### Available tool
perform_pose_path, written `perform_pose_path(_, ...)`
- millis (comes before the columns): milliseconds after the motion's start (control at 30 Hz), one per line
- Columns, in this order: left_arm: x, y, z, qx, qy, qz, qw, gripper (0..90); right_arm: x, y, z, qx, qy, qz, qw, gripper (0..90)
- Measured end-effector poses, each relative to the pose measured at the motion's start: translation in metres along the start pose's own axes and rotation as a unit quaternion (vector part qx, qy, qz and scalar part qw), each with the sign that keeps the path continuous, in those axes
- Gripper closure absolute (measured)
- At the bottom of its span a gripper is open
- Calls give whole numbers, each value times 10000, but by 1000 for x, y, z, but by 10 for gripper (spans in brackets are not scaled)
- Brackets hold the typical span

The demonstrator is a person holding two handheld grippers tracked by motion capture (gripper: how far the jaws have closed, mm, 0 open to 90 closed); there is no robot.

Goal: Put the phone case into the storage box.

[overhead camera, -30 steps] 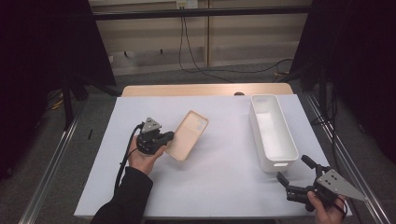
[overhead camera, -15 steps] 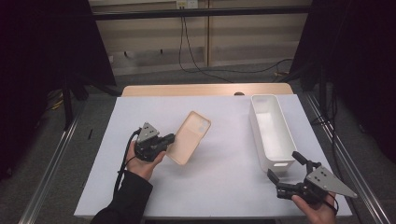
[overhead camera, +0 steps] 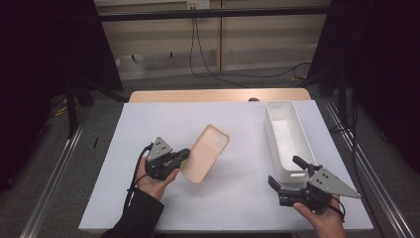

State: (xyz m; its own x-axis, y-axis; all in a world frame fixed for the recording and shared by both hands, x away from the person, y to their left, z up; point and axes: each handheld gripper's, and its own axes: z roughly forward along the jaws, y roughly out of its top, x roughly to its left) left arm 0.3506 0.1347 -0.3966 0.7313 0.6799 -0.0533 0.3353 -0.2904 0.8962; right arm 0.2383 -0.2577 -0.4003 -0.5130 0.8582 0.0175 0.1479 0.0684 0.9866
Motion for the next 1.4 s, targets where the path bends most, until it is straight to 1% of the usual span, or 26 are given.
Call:
perform_pose_path(67, -2, 1, -2, -39, 3, 20, 10000, 878, 5, 9, 8, 9, 134, -111, 9998, 15)
perform_pose_path(100, -5, 1, -3, -61, -1, 27, 10000, 878, 7, 14, 17, 16, 166, -62, 9998, 25)
perform_pose_path(167, -6, 0, -3, -97, -2, 14, 10000, 878, 8, 15, 20, 11, 192, -81, 9998, 24)
perform_pose_path(200, -7, 0, -4, -103, -10, 46, 9999, 878, 9, 16, 23, -4, 232, -102, 9997, 40)
perform_pose_path(233, -8, -1, -4, -116, -21, 29, 9999, 879, 10, 16, 27, -20, 229, -148, 9996, 70)
perform_pose_path(300, -9, -1, -4, -134, -36, 46, 9999, 878, 12, 16, 33, 8, 199, -99, 9998, 57)
perform_pose_path(367, -12, -1, -4, -137, -50, 70, 9999, 878, 15, 15, 39, 22, 188, -67, 9998, 69)
perform_pose_path(400, -13, -1, -4, -191, -58, 76, 9998, 878, 17, 15, 41, 27, 161, -44, 9999, 65)
perform_pose_path(500, -17, -1, -4, -249, -93, 104, 9996, 878, 22, 16, 50, -19, 202, 99, 9997, 62)
perform_pose_path(600, -19, -1, -3, -279, -122, 116, 9995, 878, 23, 17, 55, -14, 171, 149, 9997, 61)
perform_pose_path(633, -20, -1, -3, -298, -122, 133, 9994, 878, 24, 18, 60, 1, 122, 232, 9997, 59)
perform_pose_path(667, -21, -1, -3, -337, -130, 136, 9993, 878, 24, 18, 62, 15, 123, 249, 9996, 61)
perform_pose_path(733, -22, 0, -3, -329, -158, 115, 9993, 879, 25, 19, 64, 23, 131, 247, 9996, 61)
perform_pose_path(767, -23, 0, -3, -323, -162, 141, 9992, 878, 26, 19, 66, 20, 115, 262, 9996, 63)
perform_pose_path(800, -24, -1, -2, -304, -190, 115, 9993, 878, 27, 20, 68, 3, 114, 226, 9997, 65)
perform_pose_path(833, -26, -1, -1, -314, -170, 164, 9992, 879, 31, 23, 72, -35, 89, 261, 9996, 74)
perform_pose_path(867, -26, -1, -1, -314, -170, 164, 9992, 878, 31, 23, 72, -35, 89, 261, 9996, 74)
perform_pose_path(933, -28, -2, -1, -313, -131, 177, 9993, 878, 32, 25, 76, -62, 70, 395, 9992, 79)
perform_pose_path(967, -29, -3, 1, -346, -121, 176, 9992, 878, 34, 26, 79, -22, 40, 502, 9987, 91)
perform_pose_path(1033, -30, -3, 2, -345, -117, 186, 9992, 878, 35, 26, 80, -5, 34, 516, 9987, 98)
perform_pose_path(1167, -32, -3, 5, -346, -91, 225, 9991, 878, 39, 25, 88, 133, 82, 632, 9979, 150)
perform_pose_path(1267, -33, -2, 5, -381, -71, 206, 9990, 878, 40, 25, 92, 203, 136, 747, 9969, 193)
perform_pose_path(1333, -32, -1, 5, -398, -50, 205, 9990, 878, 40, 25, 93, 229, 165, 777, 9966, 202)
perform_pose_path(1367, -32, -1, 5, -421, -62, 182, 9989, 878, 40, 26, 95, 261, 177, 917, 9953, 233)
perform_pose_path(1400, -32, -1, 5, -421, -62, 182, 9989, 878, 40, 26, 95, 261, 177, 917, 9953, 233)
